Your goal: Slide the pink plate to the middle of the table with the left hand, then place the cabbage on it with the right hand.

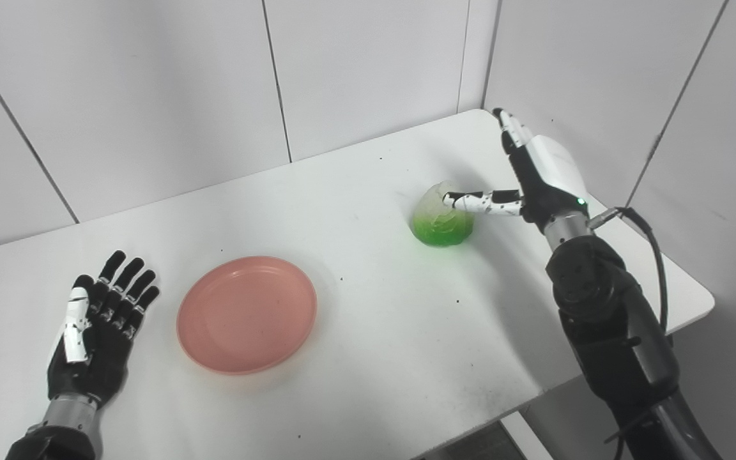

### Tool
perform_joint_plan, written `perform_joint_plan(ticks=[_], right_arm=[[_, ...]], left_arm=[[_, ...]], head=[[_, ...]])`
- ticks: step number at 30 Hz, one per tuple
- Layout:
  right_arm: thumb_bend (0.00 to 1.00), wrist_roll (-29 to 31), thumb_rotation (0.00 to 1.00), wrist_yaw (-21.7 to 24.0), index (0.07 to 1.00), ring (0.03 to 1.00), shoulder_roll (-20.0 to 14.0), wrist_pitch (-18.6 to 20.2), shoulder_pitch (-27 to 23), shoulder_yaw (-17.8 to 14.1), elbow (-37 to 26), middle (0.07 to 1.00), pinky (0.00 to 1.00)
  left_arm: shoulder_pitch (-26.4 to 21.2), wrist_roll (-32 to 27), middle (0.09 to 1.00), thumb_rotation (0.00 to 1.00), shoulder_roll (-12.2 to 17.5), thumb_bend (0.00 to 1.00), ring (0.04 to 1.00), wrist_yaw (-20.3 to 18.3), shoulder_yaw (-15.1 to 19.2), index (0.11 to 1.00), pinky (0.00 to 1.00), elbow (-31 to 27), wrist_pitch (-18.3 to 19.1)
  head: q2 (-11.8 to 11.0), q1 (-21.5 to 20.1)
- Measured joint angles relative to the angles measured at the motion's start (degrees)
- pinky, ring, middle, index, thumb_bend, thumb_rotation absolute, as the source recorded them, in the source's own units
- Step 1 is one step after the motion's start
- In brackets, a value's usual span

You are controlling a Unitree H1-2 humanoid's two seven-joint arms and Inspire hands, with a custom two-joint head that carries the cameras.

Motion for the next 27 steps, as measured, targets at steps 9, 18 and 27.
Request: perform_joint_plan(ticks=[9,18,27], right_arm=[[1.00,5.63,0.52,-0.55,1.000,0.995,-1.39,-1.83,-3.55,3.34,10.12,1.000,0.89],[1.00,6.65,0.51,-1.74,1.000,0.976,-1.76,-2.70,-6.46,6.96,15.54,1.000,0.87],[1.00,8.25,0.50,-3.29,1.000,0.984,-2.91,-3.14,-8.45,7.49,22.06,1.000,0.87]], left_arm=[[0.40,-0.07,0.928,1.00,0.34,0.45,0.909,-0.48,0.11,0.919,0.93,-0.46,0.00],[1.46,-0.06,0.914,1.00,0.73,0.43,0.901,-0.46,0.11,0.906,0.91,-2.07,0.12],[1.63,-0.06,0.917,1.00,1.32,0.43,0.904,-0.46,-0.03,0.909,0.92,-2.27,0.18]], head=[[0.61,0.44],[1.23,0.53],[1.58,0.26]])
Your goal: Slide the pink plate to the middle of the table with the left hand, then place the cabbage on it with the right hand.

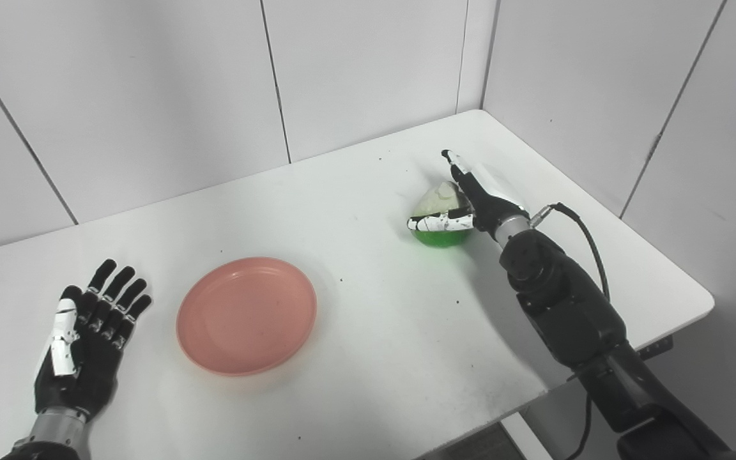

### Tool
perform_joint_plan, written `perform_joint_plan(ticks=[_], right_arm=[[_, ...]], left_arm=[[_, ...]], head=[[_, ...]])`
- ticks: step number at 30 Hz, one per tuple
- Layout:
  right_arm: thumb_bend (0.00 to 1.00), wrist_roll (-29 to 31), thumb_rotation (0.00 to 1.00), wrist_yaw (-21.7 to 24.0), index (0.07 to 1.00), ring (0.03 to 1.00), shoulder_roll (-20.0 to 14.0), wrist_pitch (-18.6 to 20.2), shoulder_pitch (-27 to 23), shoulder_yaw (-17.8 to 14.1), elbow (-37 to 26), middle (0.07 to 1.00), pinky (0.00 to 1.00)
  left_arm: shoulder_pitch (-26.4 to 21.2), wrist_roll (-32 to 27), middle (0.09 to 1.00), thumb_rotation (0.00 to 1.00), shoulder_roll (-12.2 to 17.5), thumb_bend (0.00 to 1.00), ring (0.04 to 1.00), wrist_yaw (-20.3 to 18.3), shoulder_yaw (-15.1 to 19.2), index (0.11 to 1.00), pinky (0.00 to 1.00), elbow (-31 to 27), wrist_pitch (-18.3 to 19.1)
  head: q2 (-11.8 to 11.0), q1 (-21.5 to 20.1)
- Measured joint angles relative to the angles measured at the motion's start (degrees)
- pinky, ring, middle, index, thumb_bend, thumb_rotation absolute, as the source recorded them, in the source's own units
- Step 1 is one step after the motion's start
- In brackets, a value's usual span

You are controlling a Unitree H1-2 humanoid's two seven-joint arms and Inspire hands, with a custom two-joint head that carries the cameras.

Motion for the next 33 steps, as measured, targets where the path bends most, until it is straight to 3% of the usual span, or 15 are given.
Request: perform_joint_plan(ticks=[16,27,33], right_arm=[[1.00,1.42,0.46,-0.69,1.000,0.980,-1.36,-0.58,-0.34,1.06,3.04,1.000,0.86],[1.00,2.41,0.45,0.42,1.000,0.973,-1.55,2.18,-1.43,1.95,4.36,1.000,0.85],[1.00,4.70,0.35,0.20,0.958,0.882,-1.49,2.33,-2.74,1.21,6.05,0.918,0.80]], left_arm=[[0.70,0.01,0.916,1.00,0.72,0.42,0.901,0.09,-0.12,0.907,0.91,-1.59,1.71],[0.69,0.01,0.904,1.00,0.77,0.42,0.894,0.08,-0.20,0.901,0.91,-1.58,1.71],[0.73,0.08,0.902,1.00,0.84,0.42,0.890,0.09,-0.29,0.899,0.90,-1.58,1.71]], head=[[0.61,-0.44],[0.35,-0.18],[0.44,0.09]])
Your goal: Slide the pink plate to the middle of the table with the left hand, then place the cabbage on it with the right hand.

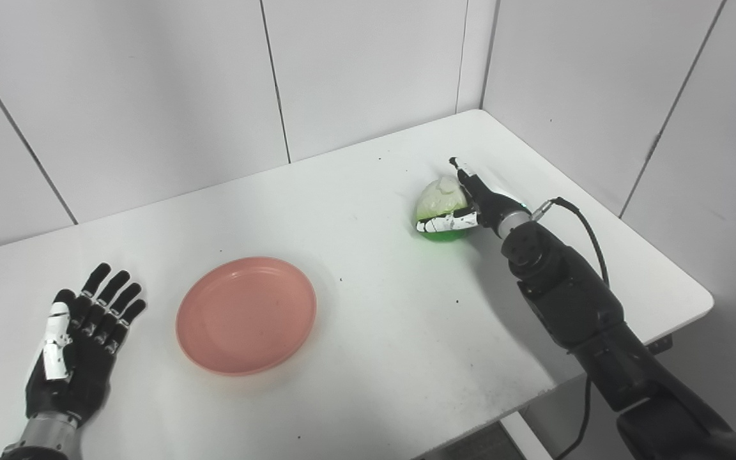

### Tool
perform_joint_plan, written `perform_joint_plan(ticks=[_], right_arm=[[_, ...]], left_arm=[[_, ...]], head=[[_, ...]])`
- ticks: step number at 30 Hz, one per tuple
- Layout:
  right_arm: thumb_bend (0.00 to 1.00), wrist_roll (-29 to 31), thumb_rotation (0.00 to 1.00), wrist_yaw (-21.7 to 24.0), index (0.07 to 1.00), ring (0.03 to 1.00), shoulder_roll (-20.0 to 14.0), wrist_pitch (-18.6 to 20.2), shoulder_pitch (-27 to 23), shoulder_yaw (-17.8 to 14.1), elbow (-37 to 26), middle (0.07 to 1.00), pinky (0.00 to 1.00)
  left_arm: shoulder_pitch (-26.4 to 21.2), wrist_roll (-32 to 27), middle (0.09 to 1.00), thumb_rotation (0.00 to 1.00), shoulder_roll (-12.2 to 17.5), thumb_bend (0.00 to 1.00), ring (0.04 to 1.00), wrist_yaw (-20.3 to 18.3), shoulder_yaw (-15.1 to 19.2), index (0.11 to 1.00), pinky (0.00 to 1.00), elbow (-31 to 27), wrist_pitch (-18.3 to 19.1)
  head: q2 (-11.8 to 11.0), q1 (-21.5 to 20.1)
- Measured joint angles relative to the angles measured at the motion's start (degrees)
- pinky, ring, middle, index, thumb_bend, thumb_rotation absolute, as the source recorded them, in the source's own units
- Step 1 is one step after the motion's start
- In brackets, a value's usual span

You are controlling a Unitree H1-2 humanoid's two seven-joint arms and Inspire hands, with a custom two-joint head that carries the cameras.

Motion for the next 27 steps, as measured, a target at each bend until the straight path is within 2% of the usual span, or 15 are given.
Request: perform_joint_plan(ticks=[3,4,6,7,9,10,12,16,27], right_arm=[[1.00,0.56,0.32,-0.73,0.937,0.865,-0.09,-0.22,-0.51,0.02,0.92,0.896,0.79],[1.00,0.79,0.29,-0.98,0.910,0.837,-0.10,-0.34,-0.68,0.00,1.32,0.869,0.77],[0.98,1.62,0.23,-1.48,0.825,0.753,-0.09,-0.63,-0.73,-0.09,1.51,0.785,0.70],[0.93,1.88,0.19,-1.94,0.754,0.702,-0.06,-1.03,-0.73,-0.20,1.68,0.729,0.66],[0.89,2.24,0.16,-2.96,0.677,0.649,0.00,-1.88,-0.84,-0.44,2.18,0.672,0.62],[0.71,2.48,0.15,-3.65,0.586,0.590,0.05,-2.11,-0.99,-0.44,2.41,0.620,0.56],[0.56,2.78,0.14,-5.09,0.508,0.480,0.36,-3.25,-1.42,-0.50,3.62,0.531,0.44],[0.52,3.76,0.13,-7.50,0.486,0.421,1.85,-4.24,-1.57,-0.49,4.13,0.491,0.36],[0.52,4.30,0.13,-8.55,0.486,0.425,2.05,-4.37,-1.83,0.28,4.43,0.491,0.37]], left_arm=[[0.00,0.01,0.902,1.00,0.01,0.42,0.888,0.00,-0.03,0.898,0.91,0.00,0.00],[0.01,0.02,0.902,1.00,0.01,0.42,0.888,0.00,-0.04,0.898,0.90,-0.01,0.00],[0.02,0.03,0.900,1.00,0.02,0.42,0.887,0.01,-0.05,0.895,0.91,-0.02,0.00],[0.04,0.04,0.897,1.00,0.02,0.42,0.885,0.01,-0.05,0.893,0.91,-0.04,0.00],[0.05,0.06,0.899,1.00,0.02,0.42,0.886,0.03,-0.08,0.893,0.91,-0.08,0.00],[0.06,0.08,0.899,1.00,0.02,0.42,0.887,0.04,-0.10,0.893,0.91,-0.09,0.00],[0.07,0.19,0.900,1.00,0.03,0.43,0.889,0.07,-0.17,0.893,0.91,-0.12,-0.01],[0.07,0.19,0.911,1.00,0.03,0.43,0.899,0.10,-0.30,0.902,0.92,-0.15,-0.02],[0.57,0.21,0.918,1.00,-0.10,0.44,0.904,0.68,-1.03,0.912,0.92,-1.06,-0.02]], head=[[-0.09,0.00],[-0.09,0.18],[-0.09,0.18],[-0.09,0.18],[-0.09,0.35],[-0.09,0.35],[-0.17,0.62],[-0.35,0.88],[-0.35,2.11]])
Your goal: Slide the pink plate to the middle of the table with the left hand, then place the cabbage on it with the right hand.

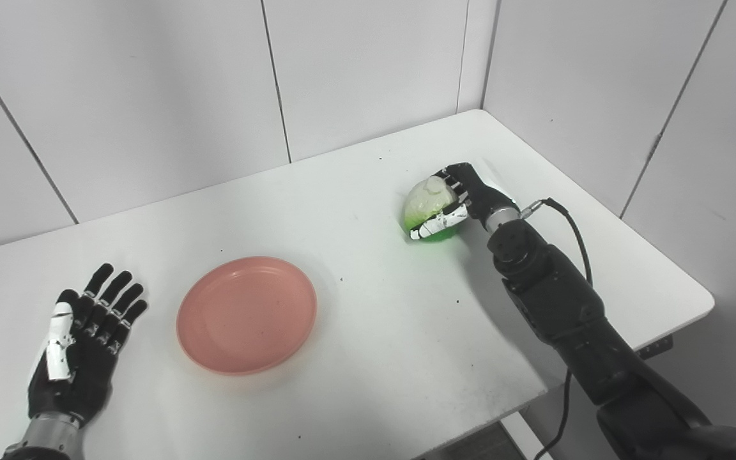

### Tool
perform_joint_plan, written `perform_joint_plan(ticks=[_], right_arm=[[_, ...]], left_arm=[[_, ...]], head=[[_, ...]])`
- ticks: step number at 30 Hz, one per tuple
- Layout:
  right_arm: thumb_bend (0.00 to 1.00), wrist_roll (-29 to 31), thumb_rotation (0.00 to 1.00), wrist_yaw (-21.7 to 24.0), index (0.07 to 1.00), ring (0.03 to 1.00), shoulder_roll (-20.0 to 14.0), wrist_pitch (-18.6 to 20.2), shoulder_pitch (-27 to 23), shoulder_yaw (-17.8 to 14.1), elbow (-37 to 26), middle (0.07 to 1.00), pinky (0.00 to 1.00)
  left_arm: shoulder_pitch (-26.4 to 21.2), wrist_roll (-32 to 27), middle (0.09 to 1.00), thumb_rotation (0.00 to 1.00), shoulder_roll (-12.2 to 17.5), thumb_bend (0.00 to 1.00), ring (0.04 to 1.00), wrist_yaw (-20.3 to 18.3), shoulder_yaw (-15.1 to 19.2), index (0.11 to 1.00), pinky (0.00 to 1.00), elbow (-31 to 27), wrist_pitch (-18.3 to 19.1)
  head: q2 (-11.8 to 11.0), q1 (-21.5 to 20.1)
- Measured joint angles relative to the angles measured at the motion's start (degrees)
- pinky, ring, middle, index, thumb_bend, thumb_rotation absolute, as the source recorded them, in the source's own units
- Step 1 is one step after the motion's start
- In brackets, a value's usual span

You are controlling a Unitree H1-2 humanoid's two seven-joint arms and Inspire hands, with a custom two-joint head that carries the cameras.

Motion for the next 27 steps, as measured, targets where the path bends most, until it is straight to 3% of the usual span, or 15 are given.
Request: perform_joint_plan(ticks=[4,6,12,14,16,18,20,23,24,27], right_arm=[[0.52,0.21,0.13,-0.15,0.485,0.422,-0.15,0.00,0.21,-0.03,-0.35,0.490,0.36],[0.52,0.16,0.02,-0.15,0.511,0.418,-0.25,0.04,0.64,-0.03,-1.01,0.464,0.35],[0.53,1.28,0.00,0.32,0.515,0.420,0.16,0.24,2.55,-0.48,-8.44,0.458,0.35],[0.52,2.44,0.00,1.37,0.519,0.417,-0.02,0.20,2.54,-0.84,-10.90,0.454,0.35],[0.52,3.04,0.00,2.75,0.519,0.418,-0.30,0.28,2.42,-0.86,-14.11,0.455,0.35],[0.53,3.05,0.00,3.67,0.518,0.421,-0.31,0.43,2.36,-0.73,-16.63,0.455,0.35],[0.53,2.76,0.00,5.16,0.518,0.425,-0.24,1.82,1.76,0.17,-19.96,0.455,0.36],[0.52,2.77,0.00,7.41,0.520,0.431,0.35,2.37,-0.08,1.70,-23.24,0.456,0.37],[0.52,2.85,0.00,7.95,0.520,0.432,0.68,2.39,-0.77,2.09,-23.63,0.458,0.37],[0.52,2.97,0.00,9.71,0.518,0.430,1.50,2.39,-2.33,3.37,-24.18,0.457,0.37]], left_arm=[[0.26,0.00,0.920,1.00,-0.15,0.44,0.905,0.42,-0.45,0.912,0.92,-0.58,0.00],[0.40,0.11,0.918,1.00,-0.35,0.44,0.902,0.83,-0.68,0.907,0.91,-0.96,0.00],[1.55,1.24,0.929,1.00,-1.34,0.45,0.912,2.54,-1.67,0.919,0.92,-3.15,0.00],[1.78,1.31,0.932,1.00,-1.96,0.45,0.916,2.79,-2.12,0.924,0.92,-3.52,0.01],[2.17,2.37,0.929,1.00,-2.38,0.45,0.914,3.47,-2.98,0.920,0.92,-4.52,0.03],[2.57,2.86,0.927,1.00,-2.86,0.44,0.914,4.50,-3.42,0.917,0.91,-5.37,0.05],[3.19,4.06,0.926,1.00,-4.14,0.44,0.914,6.52,-3.84,0.917,0.92,-7.18,0.80],[4.04,5.16,0.922,1.00,-6.34,0.43,0.910,8.71,-4.87,0.914,0.91,-9.01,1.67],[4.12,5.76,0.918,1.00,-7.51,0.43,0.905,9.15,-5.41,0.911,0.90,-9.27,1.79],[4.24,7.34,0.914,1.00,-9.65,0.41,0.906,11.11,-6.35,0.908,0.90,-10.07,2.32]], head=[[0.00,1.23],[0.00,1.76],[0.09,4.13],[0.35,7.63],[0.35,7.65],[0.61,12.10],[0.62,12.39],[0.88,15.81],[1.14,19.21],[1.32,21.71]])
